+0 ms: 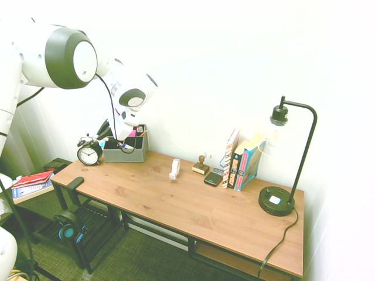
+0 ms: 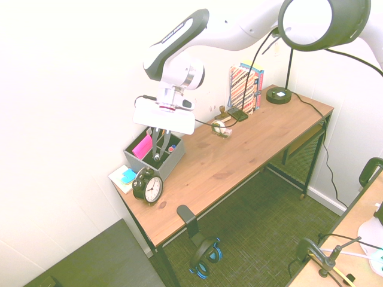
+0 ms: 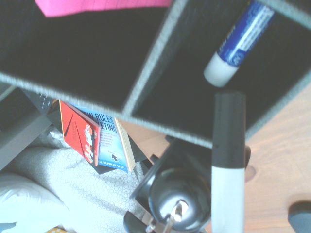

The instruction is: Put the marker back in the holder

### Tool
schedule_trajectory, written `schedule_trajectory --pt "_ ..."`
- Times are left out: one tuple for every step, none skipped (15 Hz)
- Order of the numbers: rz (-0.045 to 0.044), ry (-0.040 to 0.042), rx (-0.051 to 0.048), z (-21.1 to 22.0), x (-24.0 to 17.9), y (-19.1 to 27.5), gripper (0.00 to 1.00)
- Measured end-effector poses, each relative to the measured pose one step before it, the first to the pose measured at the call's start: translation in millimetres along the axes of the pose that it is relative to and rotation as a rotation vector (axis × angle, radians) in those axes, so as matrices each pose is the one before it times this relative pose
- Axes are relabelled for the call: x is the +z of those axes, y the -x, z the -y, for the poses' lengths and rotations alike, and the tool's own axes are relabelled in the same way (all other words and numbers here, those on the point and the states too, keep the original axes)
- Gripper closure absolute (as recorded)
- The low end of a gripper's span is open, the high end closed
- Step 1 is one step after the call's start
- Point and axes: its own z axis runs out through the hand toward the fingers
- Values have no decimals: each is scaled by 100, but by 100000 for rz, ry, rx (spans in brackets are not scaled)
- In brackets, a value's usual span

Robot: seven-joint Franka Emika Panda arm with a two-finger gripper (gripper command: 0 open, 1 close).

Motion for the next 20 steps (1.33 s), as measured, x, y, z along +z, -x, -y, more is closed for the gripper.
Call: schedule_trajectory --pt "20 103 307 485 -58 -213 0" --pt "-19 149 203 381 -143 -101 0" --pt "-321 57 340 313 -184 -104 0" --pt "-348 -72 164 206 -103 -166 0" --pt "24 80 183 104 -46 -197 0" --pt "237 407 224 62 10 -222 0" --pt "170 344 340 11 82 -272 0" --pt "-83 258 303 9 140 -261 0" --pt "-107 181 191 2 101 -169 0" --pt "-88 37 33 -1 10 -49 0" --pt "-52 -73 39 -3 -59 -56 0" --pt "0 -169 5 -5 -120 -86 0" --pt "4 -361 34 -14 -271 -107 0" --pt "33 -542 22 -28 -430 -74 0" --pt "44 -629 -32 -58 -569 -94 0" --pt "107 -442 -98 -96 -585 -165 0" --pt "147 -101 -308 -155 -523 -164 0" --pt "-795 -78 -1726 -223 -662 -6 0" --pt "-2699 151 -4624 -500 -891 225 0" --pt "-3574 756 -5255 -919 -1071 432 0"
